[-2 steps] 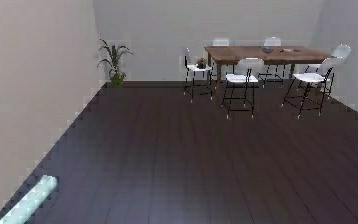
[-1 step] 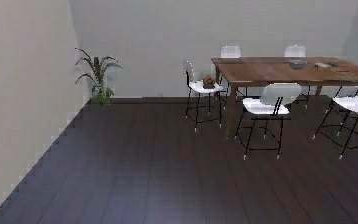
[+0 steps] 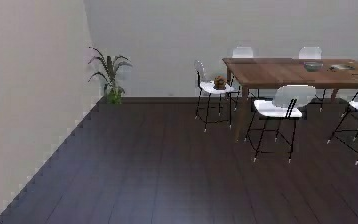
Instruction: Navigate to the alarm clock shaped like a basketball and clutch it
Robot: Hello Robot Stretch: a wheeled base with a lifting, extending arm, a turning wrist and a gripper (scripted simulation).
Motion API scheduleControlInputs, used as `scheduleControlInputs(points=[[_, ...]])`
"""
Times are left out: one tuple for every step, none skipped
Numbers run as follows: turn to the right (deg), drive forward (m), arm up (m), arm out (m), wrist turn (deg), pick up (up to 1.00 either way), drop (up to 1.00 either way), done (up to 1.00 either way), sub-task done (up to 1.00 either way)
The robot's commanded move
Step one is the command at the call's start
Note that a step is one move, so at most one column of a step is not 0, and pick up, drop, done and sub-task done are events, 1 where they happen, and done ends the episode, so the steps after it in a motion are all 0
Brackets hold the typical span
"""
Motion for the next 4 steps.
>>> scheduleControlInputs(points=[[0.0, 1.0, 0.0, 0.0, 0.0, 0.0, 0.0, 0.0, 0.0], [-3.0, 0.0, 0.0, 0.0, 0.0, 0.0, 0.0, 0.0, 0.0], [0.0, 0.8, 0.0, 0.0, 0.0, 0.0, 0.0, 0.0, 0.0], [-36.0, 0.0, 0.0, 0.0, 0.0, 0.0, 0.0, 0.0, 0.0]])
